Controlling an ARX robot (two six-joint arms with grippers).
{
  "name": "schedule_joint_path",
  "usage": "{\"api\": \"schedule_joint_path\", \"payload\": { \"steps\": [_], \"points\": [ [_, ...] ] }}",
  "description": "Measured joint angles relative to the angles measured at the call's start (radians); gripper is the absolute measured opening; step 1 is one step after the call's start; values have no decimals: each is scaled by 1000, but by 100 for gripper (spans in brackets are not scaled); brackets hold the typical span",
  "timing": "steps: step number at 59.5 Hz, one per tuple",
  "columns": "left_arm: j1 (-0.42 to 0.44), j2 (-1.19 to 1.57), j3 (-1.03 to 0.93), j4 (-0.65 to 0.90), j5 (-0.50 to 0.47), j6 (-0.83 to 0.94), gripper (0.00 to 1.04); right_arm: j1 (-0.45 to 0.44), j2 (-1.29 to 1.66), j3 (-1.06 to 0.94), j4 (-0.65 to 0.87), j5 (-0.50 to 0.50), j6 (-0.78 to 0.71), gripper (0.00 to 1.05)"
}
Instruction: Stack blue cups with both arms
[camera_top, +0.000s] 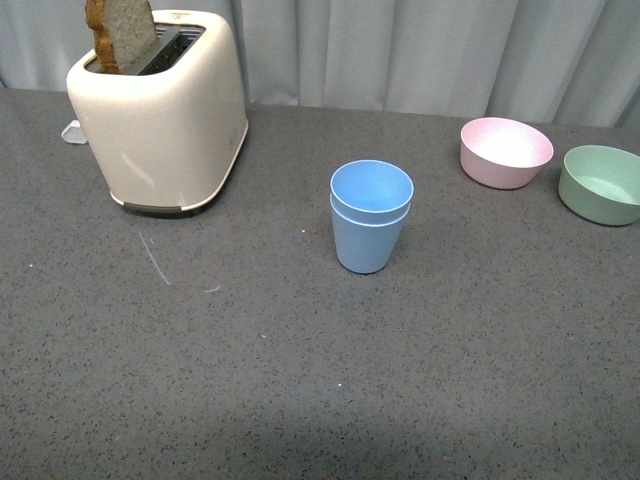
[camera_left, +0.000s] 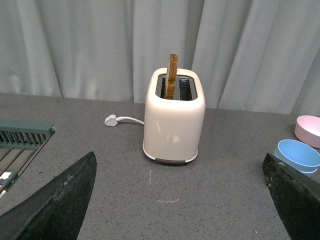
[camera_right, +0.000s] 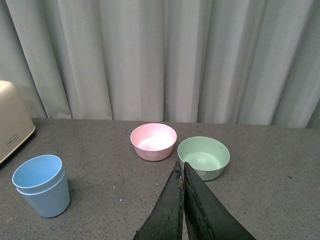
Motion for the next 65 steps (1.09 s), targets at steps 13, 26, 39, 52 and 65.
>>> {"api": "schedule_joint_path", "payload": {
  "steps": [13, 26, 39, 52, 65],
  "points": [
    [0, 0, 0, 0, 0, 0, 98, 0, -136, -1, -128, 0, 0, 1],
    [0, 0, 0, 0, 0, 0, 98, 0, -238, -1, -227, 0, 0, 1],
    [0, 0, 0, 0, 0, 0, 98, 0, -320, -1, -307, 0, 0, 1],
    [0, 0, 0, 0, 0, 0, 98, 0, -380, -1, -367, 0, 0, 1],
    [0, 0, 0, 0, -1, 0, 98, 0, -572, 0, -566, -3, 0, 1]
  ]
}}
